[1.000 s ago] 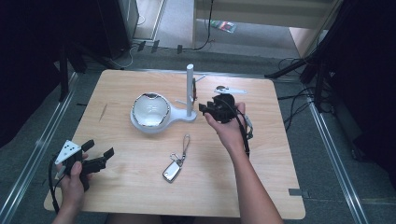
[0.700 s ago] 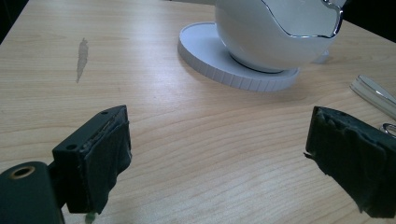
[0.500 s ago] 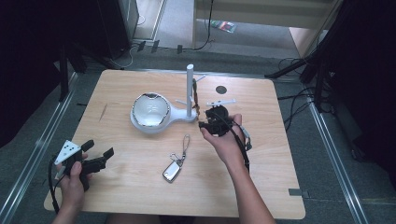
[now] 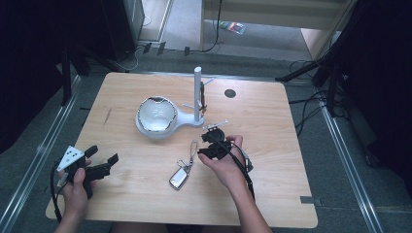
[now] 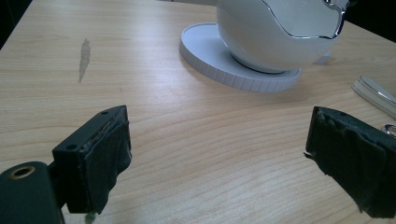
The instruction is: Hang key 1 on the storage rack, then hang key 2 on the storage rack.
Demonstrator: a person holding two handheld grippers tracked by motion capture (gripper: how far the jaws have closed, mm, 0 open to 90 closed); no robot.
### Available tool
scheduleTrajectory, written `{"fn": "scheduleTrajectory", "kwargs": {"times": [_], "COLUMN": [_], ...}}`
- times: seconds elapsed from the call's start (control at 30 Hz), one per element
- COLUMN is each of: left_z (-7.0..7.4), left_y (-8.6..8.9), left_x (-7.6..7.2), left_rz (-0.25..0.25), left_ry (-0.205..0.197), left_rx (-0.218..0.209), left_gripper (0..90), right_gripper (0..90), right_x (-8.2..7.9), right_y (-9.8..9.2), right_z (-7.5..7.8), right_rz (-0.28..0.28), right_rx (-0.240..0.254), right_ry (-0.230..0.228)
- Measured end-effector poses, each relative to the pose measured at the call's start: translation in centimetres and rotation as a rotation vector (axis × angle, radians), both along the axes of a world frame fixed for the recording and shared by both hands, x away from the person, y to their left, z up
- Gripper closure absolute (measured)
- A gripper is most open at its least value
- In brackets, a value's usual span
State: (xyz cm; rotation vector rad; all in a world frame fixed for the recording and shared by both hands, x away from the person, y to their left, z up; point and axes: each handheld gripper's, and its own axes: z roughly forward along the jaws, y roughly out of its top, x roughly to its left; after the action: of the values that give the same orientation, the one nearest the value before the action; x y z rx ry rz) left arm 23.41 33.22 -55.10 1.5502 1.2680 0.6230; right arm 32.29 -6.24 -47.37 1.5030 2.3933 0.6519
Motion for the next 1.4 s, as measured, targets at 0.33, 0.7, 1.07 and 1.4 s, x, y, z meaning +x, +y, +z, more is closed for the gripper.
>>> {"fn": "scheduleTrajectory", "kwargs": {"times": [0.33, 0.7, 1.07, 1.4], "left_z": [0.0, 0.0, 0.0, 0.0], "left_y": [0.0, 0.0, 0.1, 0.1], "left_x": [0.0, 0.0, 0.0, 0.0], "left_rz": [0.001, 0.007, 0.002, 0.002], "left_ry": [-0.001, -0.002, 0.002, 0.006], "left_rx": [-0.001, -0.012, -0.013, -0.012], "left_gripper": [7.3, 7.3, 7.3, 7.3], "right_gripper": [47.9, 51.9, 60.5, 69.7], "right_x": [-0.7, -0.6, -0.3, 1.1], "right_y": [1.3, 3.2, 4.7, 5.3], "right_z": [-0.6, -1.0, -1.0, -2.3], "right_rz": [0.034, 0.026, -0.003, -0.049], "right_rx": [0.003, 0.012, 0.002, -0.023], "right_ry": [0.033, 0.131, 0.191, 0.248]}}
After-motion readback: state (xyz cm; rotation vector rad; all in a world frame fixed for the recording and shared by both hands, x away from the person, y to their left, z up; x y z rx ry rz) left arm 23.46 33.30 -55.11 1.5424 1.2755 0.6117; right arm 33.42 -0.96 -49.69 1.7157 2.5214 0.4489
